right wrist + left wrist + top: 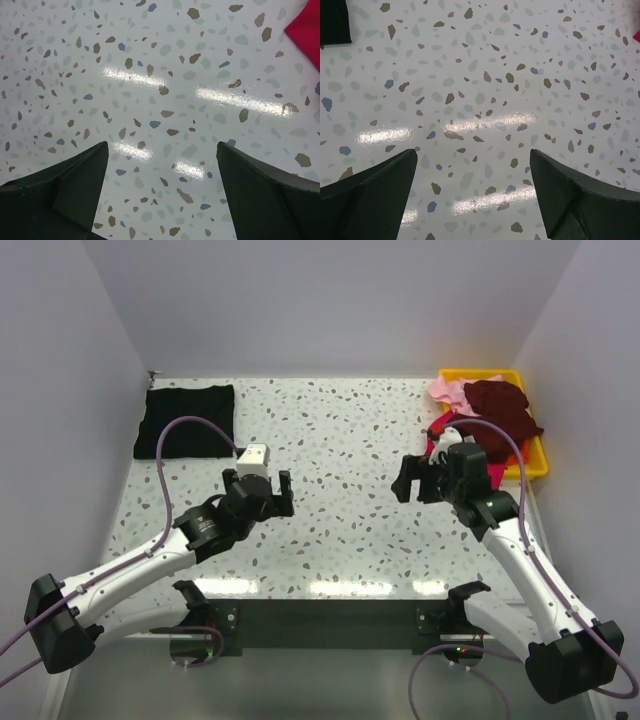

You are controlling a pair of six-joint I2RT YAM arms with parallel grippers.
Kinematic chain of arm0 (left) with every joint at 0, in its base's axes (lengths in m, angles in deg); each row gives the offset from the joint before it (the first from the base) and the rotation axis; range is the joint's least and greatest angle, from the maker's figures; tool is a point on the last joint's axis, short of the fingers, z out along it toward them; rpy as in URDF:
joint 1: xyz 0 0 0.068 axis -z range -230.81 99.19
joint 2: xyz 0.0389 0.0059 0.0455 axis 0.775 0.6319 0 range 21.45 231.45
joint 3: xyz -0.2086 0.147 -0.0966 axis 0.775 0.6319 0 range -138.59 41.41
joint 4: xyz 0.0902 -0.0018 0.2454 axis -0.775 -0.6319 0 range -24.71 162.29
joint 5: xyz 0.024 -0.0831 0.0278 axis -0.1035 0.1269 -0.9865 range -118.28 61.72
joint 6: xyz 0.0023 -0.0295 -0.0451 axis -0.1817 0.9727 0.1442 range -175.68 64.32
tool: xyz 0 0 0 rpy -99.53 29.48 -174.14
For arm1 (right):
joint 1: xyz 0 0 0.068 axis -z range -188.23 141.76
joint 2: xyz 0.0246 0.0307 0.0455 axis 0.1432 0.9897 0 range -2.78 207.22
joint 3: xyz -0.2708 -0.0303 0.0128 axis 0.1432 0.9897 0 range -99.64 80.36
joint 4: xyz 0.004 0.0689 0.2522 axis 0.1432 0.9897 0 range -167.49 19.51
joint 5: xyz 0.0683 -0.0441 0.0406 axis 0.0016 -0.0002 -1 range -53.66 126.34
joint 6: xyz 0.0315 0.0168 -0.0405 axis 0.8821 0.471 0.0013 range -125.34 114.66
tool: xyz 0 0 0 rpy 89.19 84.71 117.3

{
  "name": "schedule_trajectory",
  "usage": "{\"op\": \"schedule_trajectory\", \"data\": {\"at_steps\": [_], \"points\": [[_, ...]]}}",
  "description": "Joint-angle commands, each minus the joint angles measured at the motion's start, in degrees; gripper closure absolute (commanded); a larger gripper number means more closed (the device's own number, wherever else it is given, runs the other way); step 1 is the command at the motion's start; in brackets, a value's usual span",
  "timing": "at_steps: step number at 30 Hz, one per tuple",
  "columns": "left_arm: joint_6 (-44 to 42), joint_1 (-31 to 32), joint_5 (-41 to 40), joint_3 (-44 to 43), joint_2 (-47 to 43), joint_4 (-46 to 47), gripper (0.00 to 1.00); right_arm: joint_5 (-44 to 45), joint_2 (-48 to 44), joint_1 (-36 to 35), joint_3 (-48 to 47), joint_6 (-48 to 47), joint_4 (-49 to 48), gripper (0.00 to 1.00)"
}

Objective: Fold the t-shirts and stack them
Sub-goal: Grab the tshirt from the pile

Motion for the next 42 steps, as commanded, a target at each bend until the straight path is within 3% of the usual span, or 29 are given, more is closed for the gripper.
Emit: {"op": "schedule_trajectory", "data": {"at_steps": [1, 12, 19, 25, 32, 42], "points": [[-0.8, -0.3, -0.8, -0.8, -0.4, 2.6, 0.00, 3.6, -0.5, 0.0, -0.7, -1.0, 0.4, 0.07], [-1.8, -0.4, -0.5, -1.1, 0.9, 2.6, 0.00, 15.7, 3.9, 0.1, -8.4, 1.2, 2.1, 0.04], [-1.1, -0.3, -2.4, -1.0, 1.4, 0.9, 0.00, 25.9, 19.5, 0.4, -24.7, 0.5, 2.2, 0.03], [-0.2, -0.4, -2.1, 0.0, 1.1, 1.0, 0.00, 26.9, 36.1, 9.1, -38.2, 2.4, 3.3, 0.03], [0.0, -0.3, -0.9, 1.5, 1.1, 2.7, 0.00, 35.2, 47.9, 14.3, -44.4, 1.7, 0.3, 0.03], [-0.7, -0.4, -0.6, 1.6, 3.3, 3.9, 0.00, 37.3, 57.7, 16.3, -46.6, 1.8, -3.1, 0.03]]}}
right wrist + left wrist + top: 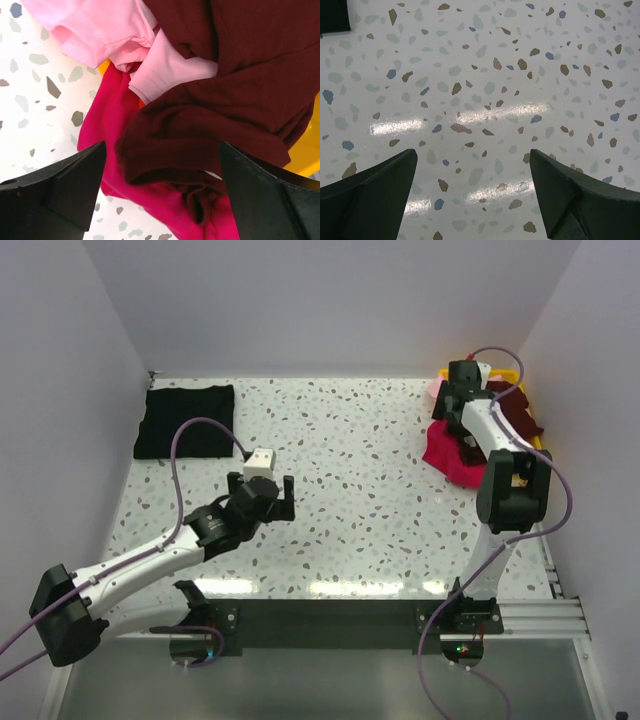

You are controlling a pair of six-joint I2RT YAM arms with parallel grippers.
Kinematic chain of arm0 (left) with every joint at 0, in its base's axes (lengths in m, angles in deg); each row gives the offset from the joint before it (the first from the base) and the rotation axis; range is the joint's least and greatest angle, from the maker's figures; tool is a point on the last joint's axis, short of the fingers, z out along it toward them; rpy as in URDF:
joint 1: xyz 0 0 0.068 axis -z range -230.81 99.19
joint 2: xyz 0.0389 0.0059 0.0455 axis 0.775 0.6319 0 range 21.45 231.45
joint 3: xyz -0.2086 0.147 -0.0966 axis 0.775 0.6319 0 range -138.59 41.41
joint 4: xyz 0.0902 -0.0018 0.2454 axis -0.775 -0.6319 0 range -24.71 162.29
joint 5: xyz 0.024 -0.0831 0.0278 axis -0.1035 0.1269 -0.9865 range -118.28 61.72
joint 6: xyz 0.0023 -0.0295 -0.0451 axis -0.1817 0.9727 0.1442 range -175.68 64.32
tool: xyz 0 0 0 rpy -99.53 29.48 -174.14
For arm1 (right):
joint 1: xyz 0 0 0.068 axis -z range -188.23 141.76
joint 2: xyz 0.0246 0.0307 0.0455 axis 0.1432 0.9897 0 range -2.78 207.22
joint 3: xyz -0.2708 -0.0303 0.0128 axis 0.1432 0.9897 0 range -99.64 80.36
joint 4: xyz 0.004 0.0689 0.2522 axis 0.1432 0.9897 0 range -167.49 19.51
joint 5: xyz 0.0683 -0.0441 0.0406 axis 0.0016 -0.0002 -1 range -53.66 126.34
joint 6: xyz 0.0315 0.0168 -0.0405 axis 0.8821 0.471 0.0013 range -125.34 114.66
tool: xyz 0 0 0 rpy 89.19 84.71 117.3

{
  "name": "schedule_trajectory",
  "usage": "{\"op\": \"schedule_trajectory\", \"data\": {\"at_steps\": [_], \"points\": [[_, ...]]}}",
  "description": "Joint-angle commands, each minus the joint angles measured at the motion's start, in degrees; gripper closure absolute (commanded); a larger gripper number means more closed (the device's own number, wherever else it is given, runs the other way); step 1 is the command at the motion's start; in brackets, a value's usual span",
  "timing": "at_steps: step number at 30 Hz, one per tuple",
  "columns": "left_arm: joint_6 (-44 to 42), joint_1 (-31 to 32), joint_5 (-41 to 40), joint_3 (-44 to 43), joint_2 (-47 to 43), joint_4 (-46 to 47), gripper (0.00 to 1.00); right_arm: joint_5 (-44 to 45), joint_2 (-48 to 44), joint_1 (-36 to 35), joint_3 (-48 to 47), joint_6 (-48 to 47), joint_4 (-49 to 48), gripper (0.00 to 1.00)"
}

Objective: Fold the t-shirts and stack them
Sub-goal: Grab the tshirt from the pile, then move the tshirt to the center of the board

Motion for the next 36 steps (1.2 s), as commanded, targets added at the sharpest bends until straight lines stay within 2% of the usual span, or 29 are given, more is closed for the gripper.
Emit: {"op": "schedule_trajectory", "data": {"at_steps": [1, 4, 5, 7, 8, 11, 13, 16, 17, 18, 26, 33, 36], "points": [[0.1, -0.3, -0.3, 0.1, 0.3, 3.2, 0.00, 3.0, 1.5, 0.4, -2.2, 0.4, -3.4, 0.04], [0.2, -0.3, -0.7, 0.1, -0.1, 2.7, 0.00, 4.0, 2.9, 0.5, -1.8, 0.8, -3.5, 0.06], [0.5, -0.4, -0.9, 0.1, -0.4, 2.2, 0.00, 4.3, 2.8, 0.4, -1.5, 1.2, -3.6, 0.10], [0.7, -0.3, -1.2, 0.2, -0.8, 1.7, 0.00, 4.4, 2.4, 0.5, -0.3, 1.6, -4.1, 0.21], [0.8, -0.4, -1.3, 0.3, -1.3, 1.4, 0.00, 4.5, 2.0, 0.4, 0.1, 2.2, -4.4, 0.32], [1.0, -0.3, -1.6, 0.9, -2.2, 1.1, 0.00, 5.2, 0.3, 0.5, 1.1, 2.2, -5.0, 0.47], [1.1, -0.4, -1.6, 1.0, -2.6, 0.8, 0.00, 5.8, -1.5, 0.4, 1.5, 2.2, -4.5, 0.53], [1.5, -0.3, -1.5, 1.1, -3.3, 0.3, 0.00, 6.8, -5.4, 0.4, 2.9, 1.4, -4.8, 0.80], [1.6, -0.4, -1.5, 1.1, -3.5, 0.1, 0.00, 7.1, -6.5, 0.5, 3.4, 0.9, -5.0, 0.97], [1.7, -0.3, -1.4, 1.3, -3.7, 0.0, 0.00, 7.3, -7.7, 0.5, 3.7, 0.7, -5.1, 1.00], [2.1, -0.3, -0.6, 1.8, -4.9, -0.4, 0.00, 8.6, -21.4, 0.4, 3.1, -1.9, -2.5, 1.00], [2.3, -0.4, -0.4, 2.9, -6.3, -0.7, 0.00, 7.7, -31.4, 0.4, -4.7, -3.6, -1.5, 1.00], [2.0, -0.3, -0.4, 3.3, -6.8, -0.1, 0.00, 3.2, -34.3, 0.5, -8.5, -2.9, -1.4, 1.00]]}}
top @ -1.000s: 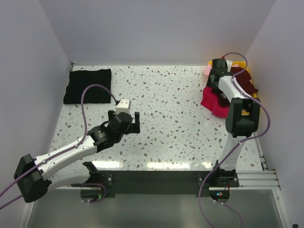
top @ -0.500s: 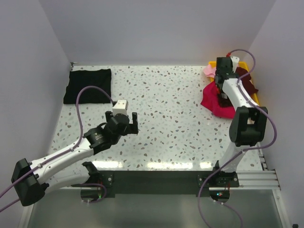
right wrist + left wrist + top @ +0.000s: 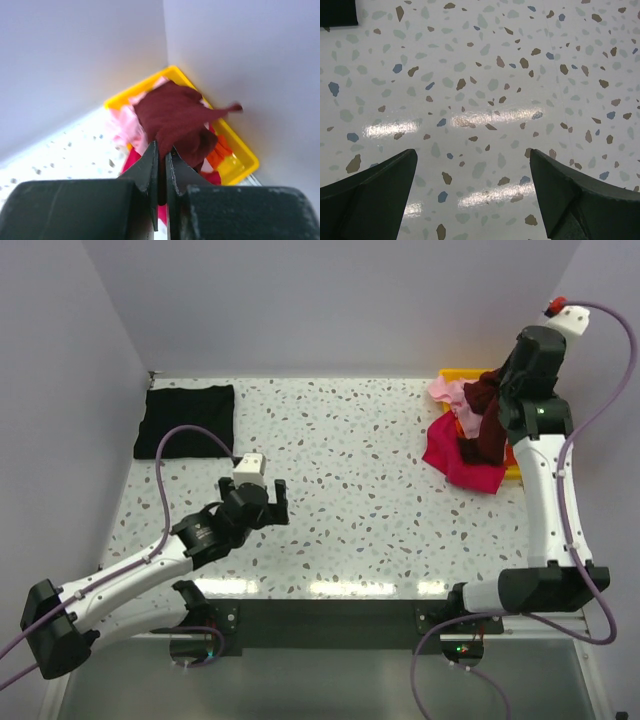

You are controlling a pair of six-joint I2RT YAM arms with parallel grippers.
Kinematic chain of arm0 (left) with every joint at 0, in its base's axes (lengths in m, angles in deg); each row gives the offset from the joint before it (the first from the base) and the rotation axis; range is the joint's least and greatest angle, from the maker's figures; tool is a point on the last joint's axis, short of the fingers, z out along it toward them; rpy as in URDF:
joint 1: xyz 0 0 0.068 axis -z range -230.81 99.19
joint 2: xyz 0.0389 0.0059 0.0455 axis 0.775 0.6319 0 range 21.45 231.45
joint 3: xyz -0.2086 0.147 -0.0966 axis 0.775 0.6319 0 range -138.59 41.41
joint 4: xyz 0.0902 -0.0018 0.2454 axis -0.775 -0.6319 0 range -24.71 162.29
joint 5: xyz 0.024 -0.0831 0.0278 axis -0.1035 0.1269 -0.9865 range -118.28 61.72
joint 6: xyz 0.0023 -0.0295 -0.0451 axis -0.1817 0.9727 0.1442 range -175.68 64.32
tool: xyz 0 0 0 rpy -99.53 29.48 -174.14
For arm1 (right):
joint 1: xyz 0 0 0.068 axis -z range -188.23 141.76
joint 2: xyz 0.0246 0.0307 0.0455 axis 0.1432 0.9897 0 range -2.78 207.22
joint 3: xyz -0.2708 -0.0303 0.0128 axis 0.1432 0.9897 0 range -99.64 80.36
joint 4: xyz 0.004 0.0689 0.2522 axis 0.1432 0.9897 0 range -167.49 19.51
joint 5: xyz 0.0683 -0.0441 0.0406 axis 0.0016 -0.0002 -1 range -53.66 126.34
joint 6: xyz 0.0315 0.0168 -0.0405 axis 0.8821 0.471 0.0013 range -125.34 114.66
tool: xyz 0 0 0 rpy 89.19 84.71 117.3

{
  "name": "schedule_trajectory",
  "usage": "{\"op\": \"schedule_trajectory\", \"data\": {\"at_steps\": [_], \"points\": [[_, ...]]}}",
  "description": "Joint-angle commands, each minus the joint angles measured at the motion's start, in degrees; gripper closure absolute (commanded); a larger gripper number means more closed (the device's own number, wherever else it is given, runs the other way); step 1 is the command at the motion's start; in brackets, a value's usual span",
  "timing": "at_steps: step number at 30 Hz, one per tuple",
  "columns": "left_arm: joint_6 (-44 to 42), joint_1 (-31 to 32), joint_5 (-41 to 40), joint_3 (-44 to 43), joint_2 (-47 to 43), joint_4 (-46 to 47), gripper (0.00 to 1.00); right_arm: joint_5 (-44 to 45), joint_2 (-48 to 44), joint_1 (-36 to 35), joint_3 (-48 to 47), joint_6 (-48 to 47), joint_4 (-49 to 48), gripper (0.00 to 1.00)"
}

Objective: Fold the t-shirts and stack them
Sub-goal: Move the tshirt to the center of the board

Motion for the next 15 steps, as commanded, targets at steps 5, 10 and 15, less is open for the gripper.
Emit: {"op": "schedule_trajectory", "data": {"at_steps": [5, 10, 15], "points": [[0.1, -0.4, 0.2, 0.1, -0.4, 2.0, 0.00, -12.1, -3.9, 0.2, -12.6, 2.9, 2.2, 1.00], [-0.8, -0.3, 0.2, -0.6, -0.3, 2.8, 0.00, -14.8, -1.9, -5.4, -18.4, 2.4, 2.9, 1.00], [-1.6, -0.3, -0.8, -1.3, -0.8, 2.6, 0.00, -13.0, 2.8, -17.6, -27.3, 0.2, 4.6, 1.00]]}}
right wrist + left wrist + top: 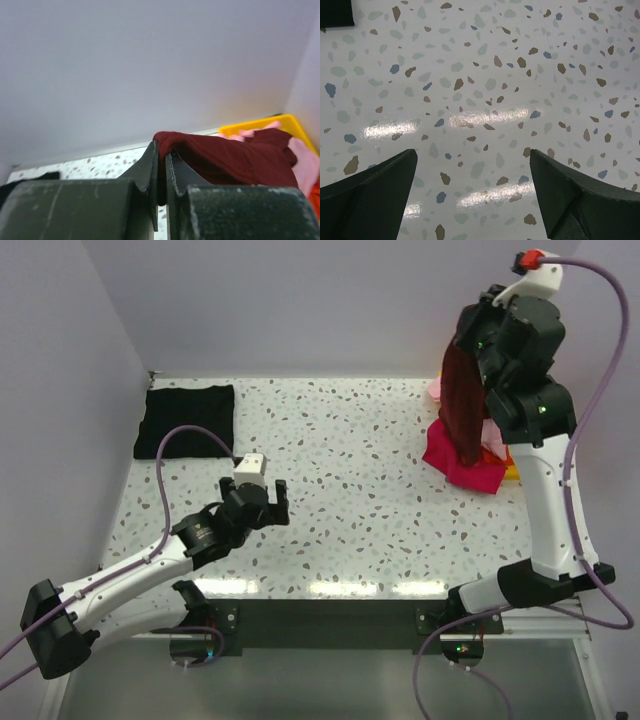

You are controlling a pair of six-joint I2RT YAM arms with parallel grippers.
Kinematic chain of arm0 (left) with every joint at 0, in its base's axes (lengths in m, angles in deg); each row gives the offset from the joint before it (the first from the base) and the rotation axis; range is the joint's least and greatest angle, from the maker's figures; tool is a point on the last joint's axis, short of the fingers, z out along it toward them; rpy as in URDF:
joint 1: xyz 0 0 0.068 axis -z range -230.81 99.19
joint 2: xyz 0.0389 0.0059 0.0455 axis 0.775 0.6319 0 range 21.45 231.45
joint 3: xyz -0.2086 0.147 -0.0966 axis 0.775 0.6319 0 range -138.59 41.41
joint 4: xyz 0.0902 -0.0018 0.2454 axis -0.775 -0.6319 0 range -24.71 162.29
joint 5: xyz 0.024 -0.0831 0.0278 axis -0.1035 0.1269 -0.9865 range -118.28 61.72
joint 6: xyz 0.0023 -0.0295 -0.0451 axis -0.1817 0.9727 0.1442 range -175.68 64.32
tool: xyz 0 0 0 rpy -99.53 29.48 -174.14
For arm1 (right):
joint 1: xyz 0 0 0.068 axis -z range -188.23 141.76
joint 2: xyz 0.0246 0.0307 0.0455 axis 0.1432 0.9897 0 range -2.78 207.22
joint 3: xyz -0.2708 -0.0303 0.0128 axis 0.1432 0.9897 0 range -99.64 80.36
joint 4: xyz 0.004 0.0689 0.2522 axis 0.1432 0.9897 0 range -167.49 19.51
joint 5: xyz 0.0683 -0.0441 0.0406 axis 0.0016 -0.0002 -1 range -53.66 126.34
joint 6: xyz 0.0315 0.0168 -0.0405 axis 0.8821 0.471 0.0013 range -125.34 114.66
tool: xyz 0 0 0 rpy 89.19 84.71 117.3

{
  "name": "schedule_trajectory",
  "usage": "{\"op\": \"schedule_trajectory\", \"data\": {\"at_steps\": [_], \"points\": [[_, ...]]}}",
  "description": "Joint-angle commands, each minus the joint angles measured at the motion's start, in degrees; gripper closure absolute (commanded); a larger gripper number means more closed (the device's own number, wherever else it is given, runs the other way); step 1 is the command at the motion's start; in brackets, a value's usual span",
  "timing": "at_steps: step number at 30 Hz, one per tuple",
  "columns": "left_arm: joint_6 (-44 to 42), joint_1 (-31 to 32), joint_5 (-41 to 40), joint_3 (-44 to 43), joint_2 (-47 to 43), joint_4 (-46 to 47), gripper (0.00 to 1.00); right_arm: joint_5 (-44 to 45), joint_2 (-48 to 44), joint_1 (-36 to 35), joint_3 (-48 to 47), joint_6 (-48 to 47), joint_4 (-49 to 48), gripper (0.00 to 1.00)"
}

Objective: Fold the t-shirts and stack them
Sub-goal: Move the tshirt to the center of the board

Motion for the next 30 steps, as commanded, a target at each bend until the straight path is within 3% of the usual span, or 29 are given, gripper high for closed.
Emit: {"op": "schedule_trajectory", "data": {"at_steps": [1, 8, 14, 20, 23, 26, 27, 30], "points": [[-1.4, -0.3, -1.6, -1.8, -1.0, 2.2, 0.00, -1.4, 2.2, -6.8, -6.7, -1.1, 0.3, 1.00], [-1.3, -0.4, -2.9, -2.4, -2.9, 1.1, 0.00, -3.6, 8.6, -17.0, -18.5, -0.9, 1.1, 1.00], [-1.0, -0.3, -3.8, -2.8, -4.0, 0.1, 0.00, -3.1, 8.8, -19.1, -18.8, -0.2, 0.3, 1.00], [-0.7, -0.4, -4.8, -2.7, -3.7, -0.1, 0.00, 1.7, 4.2, -19.1, -3.4, 0.8, -2.7, 1.00], [-0.3, -0.4, -5.2, -2.1, -2.5, 0.4, 0.00, 10.6, 1.2, -18.8, 12.3, 1.6, -4.6, 1.00], [0.6, -0.3, -5.2, -1.5, -0.9, 0.0, 0.00, 12.6, -1.3, -14.0, 20.8, 6.8, -3.0, 0.99], [0.9, -0.4, -5.0, -1.4, -0.4, 0.0, 0.00, 11.1, -2.0, -11.9, 26.3, 8.4, -2.2, 0.95], [1.6, -0.4, -4.5, -0.4, 1.3, 0.3, 0.00, 9.7, -3.9, -6.8, 34.9, 10.2, -1.9, 0.44]]}}
